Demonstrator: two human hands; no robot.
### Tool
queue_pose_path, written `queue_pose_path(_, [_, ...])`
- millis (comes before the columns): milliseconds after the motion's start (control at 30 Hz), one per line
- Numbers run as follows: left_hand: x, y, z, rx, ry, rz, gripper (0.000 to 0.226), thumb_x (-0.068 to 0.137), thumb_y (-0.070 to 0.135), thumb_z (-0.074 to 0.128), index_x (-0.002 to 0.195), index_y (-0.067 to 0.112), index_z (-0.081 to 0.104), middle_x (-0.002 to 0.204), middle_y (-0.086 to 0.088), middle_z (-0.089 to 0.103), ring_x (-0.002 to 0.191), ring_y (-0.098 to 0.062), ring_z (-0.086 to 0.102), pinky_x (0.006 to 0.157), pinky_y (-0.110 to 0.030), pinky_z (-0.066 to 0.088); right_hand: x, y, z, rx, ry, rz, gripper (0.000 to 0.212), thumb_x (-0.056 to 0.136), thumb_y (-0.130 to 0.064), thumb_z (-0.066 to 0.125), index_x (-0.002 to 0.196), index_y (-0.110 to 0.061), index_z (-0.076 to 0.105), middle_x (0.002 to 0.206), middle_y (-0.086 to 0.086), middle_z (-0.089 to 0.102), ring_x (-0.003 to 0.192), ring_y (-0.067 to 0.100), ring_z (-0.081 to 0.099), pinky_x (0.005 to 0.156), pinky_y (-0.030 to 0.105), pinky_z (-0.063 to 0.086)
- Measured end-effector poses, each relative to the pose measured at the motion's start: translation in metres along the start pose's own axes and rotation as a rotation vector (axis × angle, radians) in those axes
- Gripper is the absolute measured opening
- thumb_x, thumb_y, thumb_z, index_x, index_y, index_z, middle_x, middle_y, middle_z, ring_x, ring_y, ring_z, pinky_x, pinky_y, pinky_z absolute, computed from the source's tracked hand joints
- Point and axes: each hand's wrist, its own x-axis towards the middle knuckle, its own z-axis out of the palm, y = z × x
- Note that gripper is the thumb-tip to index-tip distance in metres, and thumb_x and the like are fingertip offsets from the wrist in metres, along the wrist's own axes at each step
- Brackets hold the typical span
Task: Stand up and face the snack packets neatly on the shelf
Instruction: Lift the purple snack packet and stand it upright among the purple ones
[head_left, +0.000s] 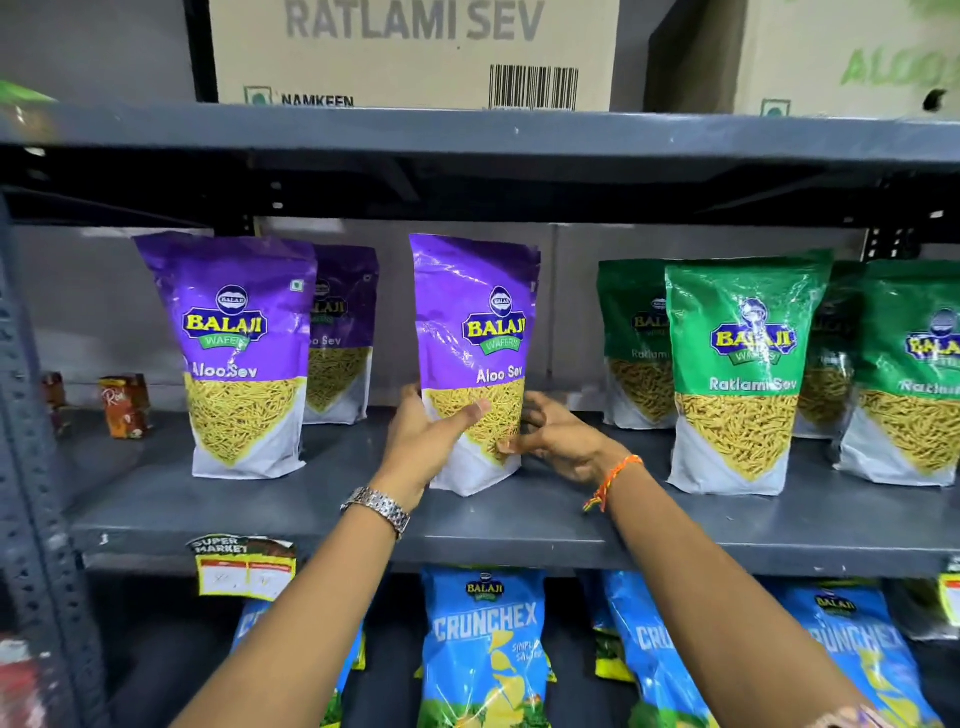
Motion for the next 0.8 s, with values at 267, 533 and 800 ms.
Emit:
queue_pose_path(267, [0.037, -0.028, -0.034, 0.022, -0.260, -0.056, 0.060, 0.071, -0.016, 0.077, 0.124, 0.004, 0.058, 0.126, -0.018, 0.070, 0.120, -0.031, 0.064, 0.104, -0.041, 0.054, -0.008, 0.011, 0.021, -0.431, 0.302, -0.154, 0.086, 0.051, -0.024, 0.099, 0.121, -0.015, 0.051, 0.128, 0.008, 0.065, 0.117, 0.020, 0.061, 0.103, 0.043, 0.052])
queue_pose_path(533, [0.039, -0.033, -0.047, 0.398, -0.296, -0.054, 0.101, 0.059, 0.001, 0.092, 0.138, 0.001, 0.030, 0.142, -0.011, 0.053, 0.136, -0.027, 0.051, 0.114, -0.046, 0.044, -0.011, 0.019, 0.012, -0.281, -0.050, -0.136, 0.060, 0.077, 0.005, 0.080, 0.133, -0.003, 0.062, 0.135, 0.014, 0.068, 0.122, 0.026, 0.066, 0.111, 0.042, 0.049])
queue_pose_path(800, [0.010, -0.029, -0.063, 0.528, -0.391, 0.022, 0.112, 0.067, 0.023, 0.091, 0.148, 0.010, 0.015, 0.130, 0.007, 0.047, 0.130, -0.014, 0.042, 0.117, -0.036, 0.037, -0.050, 0.018, 0.022, -0.545, 0.057, -0.166, 0.081, 0.045, -0.054, 0.093, 0.111, -0.010, 0.076, 0.113, 0.005, 0.079, 0.112, 0.023, 0.073, 0.104, 0.050, 0.054])
